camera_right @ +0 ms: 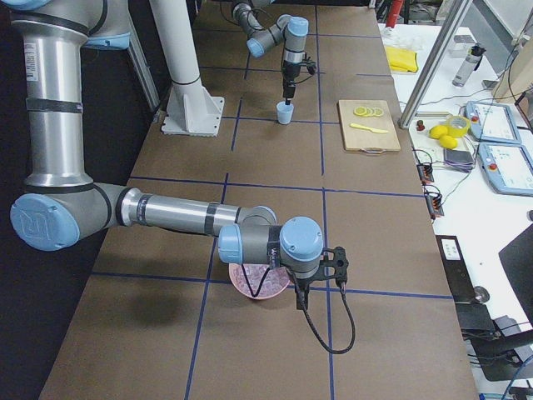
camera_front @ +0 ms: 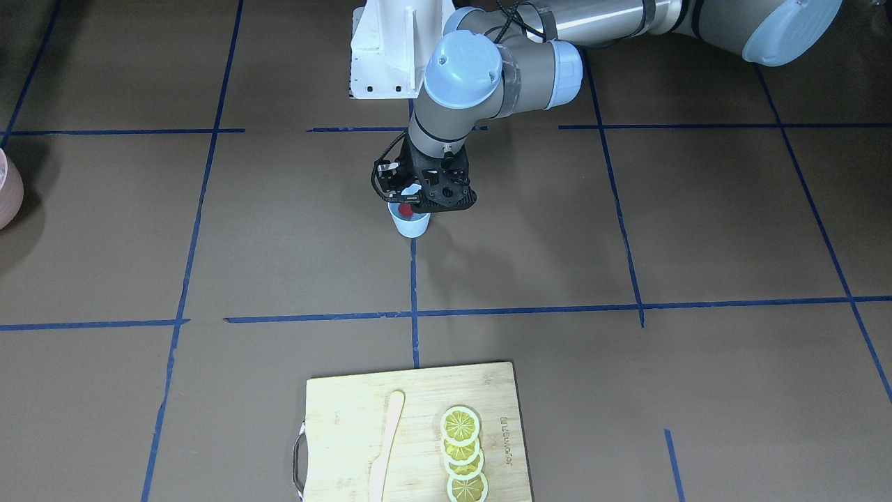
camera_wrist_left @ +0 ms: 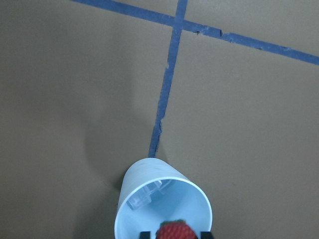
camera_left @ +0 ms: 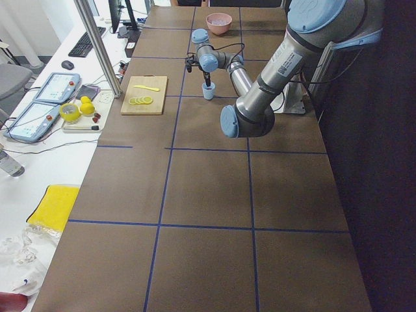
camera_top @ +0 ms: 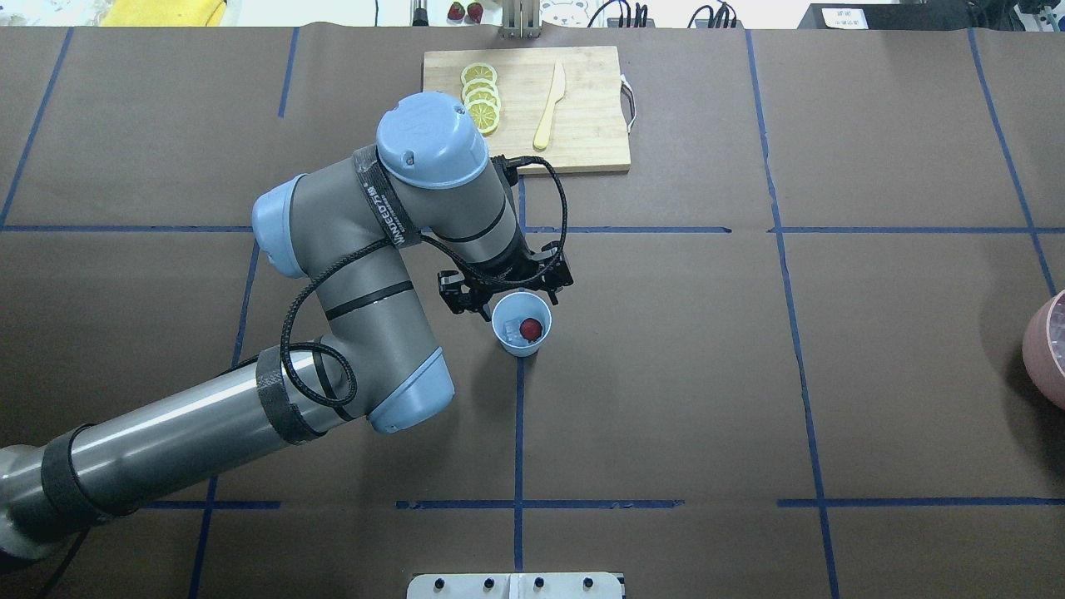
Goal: Put ice and strawberries in cup
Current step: 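Lower the strawberry into the blue cup and open the left gripper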
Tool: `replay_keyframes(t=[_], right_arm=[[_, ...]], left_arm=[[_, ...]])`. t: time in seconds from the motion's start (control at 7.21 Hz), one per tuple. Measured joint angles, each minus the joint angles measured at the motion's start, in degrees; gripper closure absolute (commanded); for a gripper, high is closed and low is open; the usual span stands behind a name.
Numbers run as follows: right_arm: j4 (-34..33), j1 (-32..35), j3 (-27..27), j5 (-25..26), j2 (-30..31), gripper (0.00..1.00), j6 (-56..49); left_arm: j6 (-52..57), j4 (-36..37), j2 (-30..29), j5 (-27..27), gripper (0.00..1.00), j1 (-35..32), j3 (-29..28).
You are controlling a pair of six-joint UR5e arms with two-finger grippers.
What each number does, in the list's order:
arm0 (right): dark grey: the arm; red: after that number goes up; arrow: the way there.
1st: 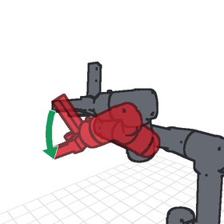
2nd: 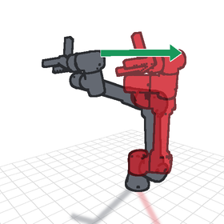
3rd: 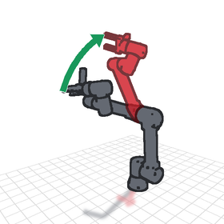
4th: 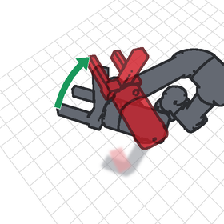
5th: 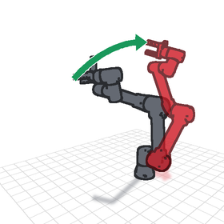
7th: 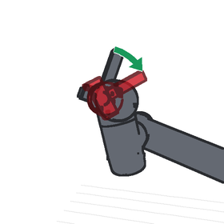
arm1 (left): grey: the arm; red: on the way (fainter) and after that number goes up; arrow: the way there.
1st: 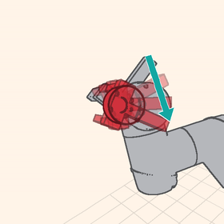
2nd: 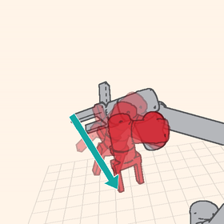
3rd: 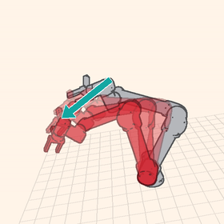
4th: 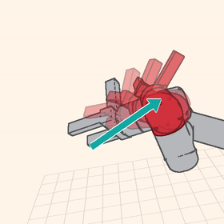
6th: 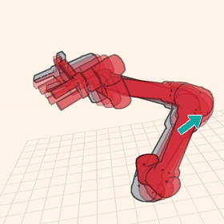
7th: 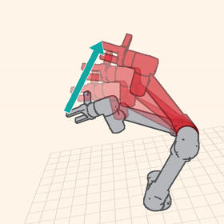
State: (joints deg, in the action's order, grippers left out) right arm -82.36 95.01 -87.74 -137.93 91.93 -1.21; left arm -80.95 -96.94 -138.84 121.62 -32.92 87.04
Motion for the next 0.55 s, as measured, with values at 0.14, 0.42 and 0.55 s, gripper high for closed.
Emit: replay_keyframes(t=[0.14, 0.42, 0.55], right_arm=[[0.0, 0.0, 0.0, 0.0, 0.0, 0.00, -0.1], [0.1, 0.0, -0.1, 0.0, 0.0, 0.00, 0.0], [0.1, 0.0, -0.2, 0.1, 0.0, 0.00, 0.0]], left_arm=[[0.0, 0.1, 0.1, 0.0, 0.00, -0.2, 0.4], [0.8, 0.8, 1.9, 0.2, 0.00, -2.2, 2.3], [2.4, 2.0, 3.8, 0.3, 0.00, -3.5, 4.2]])
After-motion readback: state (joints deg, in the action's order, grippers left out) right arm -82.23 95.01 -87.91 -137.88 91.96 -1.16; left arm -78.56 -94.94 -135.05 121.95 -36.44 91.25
